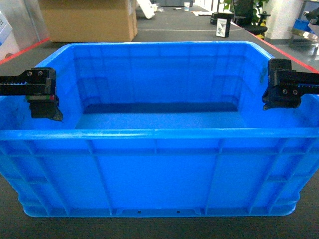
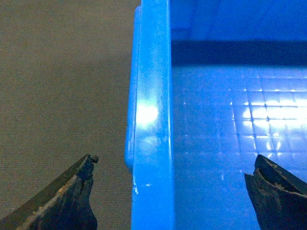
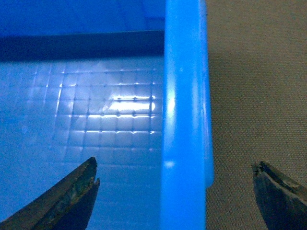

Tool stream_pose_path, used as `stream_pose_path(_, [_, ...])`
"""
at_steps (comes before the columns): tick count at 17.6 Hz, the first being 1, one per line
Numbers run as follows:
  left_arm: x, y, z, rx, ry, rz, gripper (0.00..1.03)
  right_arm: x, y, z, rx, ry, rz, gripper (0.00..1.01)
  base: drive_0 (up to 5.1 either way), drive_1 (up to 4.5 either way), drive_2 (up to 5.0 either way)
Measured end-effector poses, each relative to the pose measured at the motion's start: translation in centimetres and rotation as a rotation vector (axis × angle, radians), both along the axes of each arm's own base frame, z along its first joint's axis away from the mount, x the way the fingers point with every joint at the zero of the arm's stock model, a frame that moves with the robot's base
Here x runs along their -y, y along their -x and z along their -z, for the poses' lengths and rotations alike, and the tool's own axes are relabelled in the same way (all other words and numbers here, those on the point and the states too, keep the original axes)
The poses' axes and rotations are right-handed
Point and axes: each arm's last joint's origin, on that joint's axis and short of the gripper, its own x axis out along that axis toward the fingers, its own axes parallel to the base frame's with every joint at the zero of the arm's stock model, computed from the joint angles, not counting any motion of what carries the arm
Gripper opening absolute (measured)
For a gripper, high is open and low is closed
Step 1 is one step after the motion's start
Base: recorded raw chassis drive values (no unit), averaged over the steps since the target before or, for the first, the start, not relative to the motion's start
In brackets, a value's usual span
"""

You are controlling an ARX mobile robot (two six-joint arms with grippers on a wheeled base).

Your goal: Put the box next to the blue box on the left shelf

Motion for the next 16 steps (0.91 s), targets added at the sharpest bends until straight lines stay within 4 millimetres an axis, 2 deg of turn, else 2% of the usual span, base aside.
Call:
stream_pose_path(1, [0.0,0.0,0.1,-0.003,-0.001,0.0,0.91,-0.2,0.0,0.1,-0.004,0.002,-0.006,0.89,0.0,0.0,0.0])
stream_pose_path(7, [-0.2,0.0,0.1,-0.009,-0.021,-0.029,0.3,-0.3,0.1,0.1,0.011,0.027,-0.003,0.27,0.0,0.0,0.0])
stream_pose_path(8, [-0.2,0.1,0.0,-0.003,-0.021,-0.034,0.22,-0.4,0.2,0.1,0.017,0.035,0.003,0.22,0.0,0.0,0.0])
stream_pose_path(10, [-0.2,0.9,0.0,0.056,-0.003,-0.052,0.16,-0.8,0.9,0.0,0.041,0.037,0.009,0.21,0.0,0.0,0.0])
stream_pose_path(12, [-0.3,2.8,-0.3,0.15,0.004,-0.071,0.15,-0.9,2.4,-0.6,0.118,0.029,0.012,0.21,0.0,0.0,0.0])
stream_pose_path(16, [-0.3,7.4,-3.9,0.403,0.04,-0.076,0.15,-0.6,7.0,-4.6,0.346,0.009,0.036,0.21,0.0,0.0,0.0])
